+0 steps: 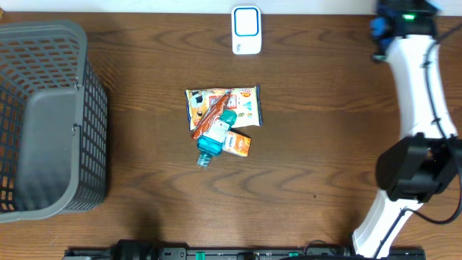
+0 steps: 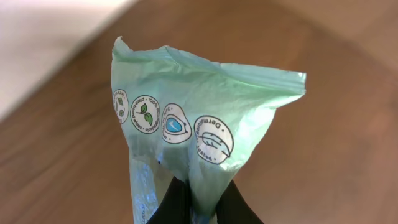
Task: Scan the item barcode
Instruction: 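Carry the wipes pack to the right table edge and release it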
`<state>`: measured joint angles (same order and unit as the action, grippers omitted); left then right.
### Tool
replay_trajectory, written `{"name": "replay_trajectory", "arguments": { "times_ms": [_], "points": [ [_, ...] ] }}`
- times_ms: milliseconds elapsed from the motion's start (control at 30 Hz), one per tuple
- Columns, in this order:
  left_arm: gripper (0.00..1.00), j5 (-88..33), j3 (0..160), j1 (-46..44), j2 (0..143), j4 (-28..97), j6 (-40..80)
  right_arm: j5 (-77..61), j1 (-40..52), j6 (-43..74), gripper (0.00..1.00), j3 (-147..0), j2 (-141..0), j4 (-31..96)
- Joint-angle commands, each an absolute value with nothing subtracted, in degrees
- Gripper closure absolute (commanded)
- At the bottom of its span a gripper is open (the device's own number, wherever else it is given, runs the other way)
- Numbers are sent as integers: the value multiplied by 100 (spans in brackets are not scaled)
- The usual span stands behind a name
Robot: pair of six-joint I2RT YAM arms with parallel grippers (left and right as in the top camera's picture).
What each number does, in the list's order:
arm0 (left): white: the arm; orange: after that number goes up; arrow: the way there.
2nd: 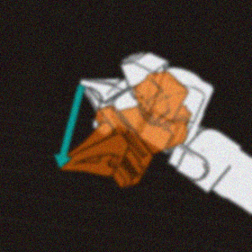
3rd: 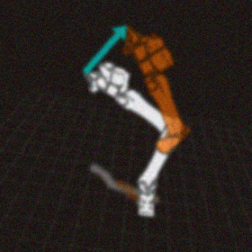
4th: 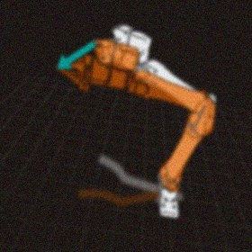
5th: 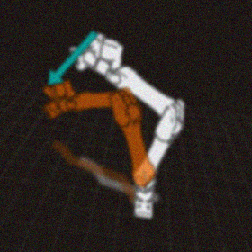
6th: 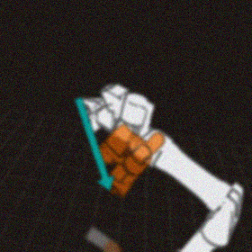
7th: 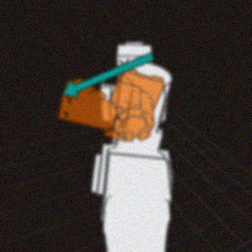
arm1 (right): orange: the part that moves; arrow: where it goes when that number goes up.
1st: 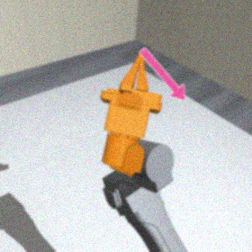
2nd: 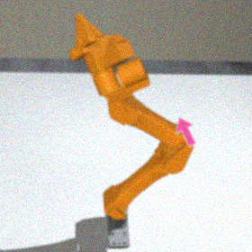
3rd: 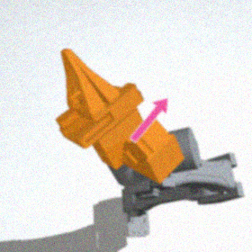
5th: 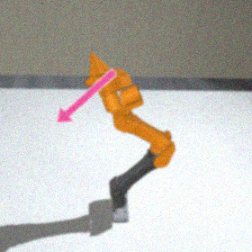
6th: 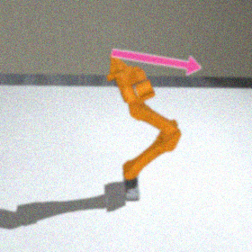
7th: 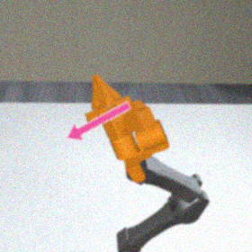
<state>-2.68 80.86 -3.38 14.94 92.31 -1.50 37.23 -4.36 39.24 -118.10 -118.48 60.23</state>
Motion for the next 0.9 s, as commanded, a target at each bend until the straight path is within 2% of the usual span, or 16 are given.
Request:
{"name": "replay_trajectory", "arguments": {
  "times_ms": [0, 267, 567, 600, 633, 733, 767, 833, 867],
  "points": [
    [1, -296, 8075, -307, 1516, 9662, -143, 4482, -1223, 3870, 99, -11616, -12215, 6036],
    [1, -296, 8075, -307, 1518, 9662, -143, 4303, -2650, 3868, 99, -11559, -13209, 5957],
    [1, -296, 8075, -307, 1518, 9662, -143, 4298, -3437, 3804, 99, -11603, -13445, 6045],
    [1, -296, 8075, -307, 1518, 9662, -143, 4296, -3474, 3804, 95, -11627, -13373, 6042],
    [1, -296, 8075, -307, 1518, 9662, -143, 4294, -3514, 3804, 84, -11651, -13270, 6049],
    [1, -296, 8075, -307, 1518, 9662, -143, 4292, -3538, 3804, 44, -11666, -12875, 6121],
    [1, -296, 8075, -307, 1518, 9662, -143, 4283, -3522, 3804, 25, -11666, -12682, 6119],
    [1, -296, 8075, -307, 1518, 9662, -143, 4230, -3481, 3806, 8, -11668, -12309, 6104],
    [1, -296, 8075, -307, 1516, 9662, -143, 4143, -3461, 3806, 5, -11668, -12101, 6080]
  ]
}}
